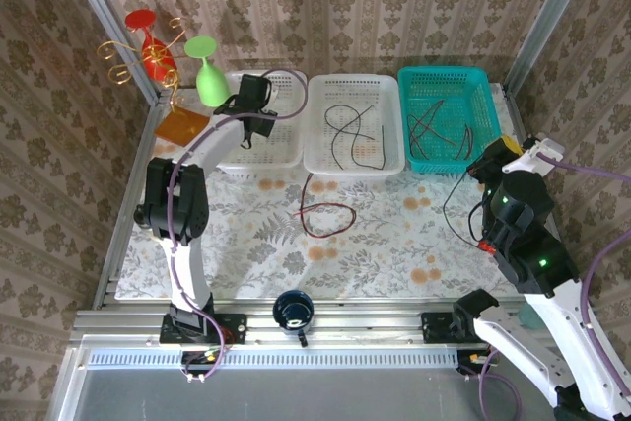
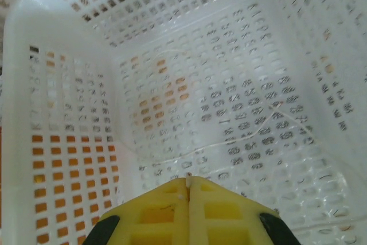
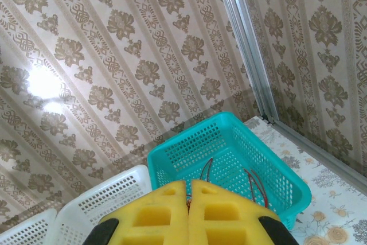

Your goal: Untangle the cables

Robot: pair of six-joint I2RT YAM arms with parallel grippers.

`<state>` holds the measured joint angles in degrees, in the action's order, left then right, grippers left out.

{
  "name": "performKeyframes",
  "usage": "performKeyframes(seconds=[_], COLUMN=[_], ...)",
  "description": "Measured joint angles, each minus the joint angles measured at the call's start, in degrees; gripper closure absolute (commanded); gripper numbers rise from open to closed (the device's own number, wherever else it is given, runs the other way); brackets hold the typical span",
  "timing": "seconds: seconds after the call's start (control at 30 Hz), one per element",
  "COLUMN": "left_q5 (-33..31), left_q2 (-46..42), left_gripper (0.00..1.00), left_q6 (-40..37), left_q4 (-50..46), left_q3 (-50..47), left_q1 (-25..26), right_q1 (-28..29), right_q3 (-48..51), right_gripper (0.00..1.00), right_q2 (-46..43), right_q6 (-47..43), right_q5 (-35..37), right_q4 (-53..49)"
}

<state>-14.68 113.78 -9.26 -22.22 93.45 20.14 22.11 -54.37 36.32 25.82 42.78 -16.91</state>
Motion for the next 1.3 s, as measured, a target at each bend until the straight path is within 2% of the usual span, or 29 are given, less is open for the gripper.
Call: performKeyframes(seconds=[0.23,0.73,0.83,1.0,1.3], left_q5=[-4.07,-15.72,-15.32,-10.97,-3.02], left_q2=[-0.92,-2.34,-2.91,-0.87,9.92], left_gripper=[1.00,1.00,1.00,1.00,1.00], left_q6=[-1.11,-8.20,-8.50,-6.75,-2.40], left_q4=[-0.02,1.88,1.57,-4.11,-10.62], left_q3=[-3.50,-3.04,-1.88,4.63,7.37], left_q1=[0.02,-1.84,-1.77,-0.79,1.29], right_q1=[0.00,0.00,0.00,0.00,-0.11], right_q3=[0.00,-0.02,-0.02,-0.02,-1.62], right_gripper=[1.00,1.00,1.00,1.00,1.00], right_q2=[0.09,1.20,1.20,1.27,2.03], right_q6=[0.00,-0.20,-0.20,-0.20,-0.61], right_q5=[-0.09,-1.31,-1.31,-1.38,-2.38], right_q4=[0.02,0.02,0.02,0.02,0.00])
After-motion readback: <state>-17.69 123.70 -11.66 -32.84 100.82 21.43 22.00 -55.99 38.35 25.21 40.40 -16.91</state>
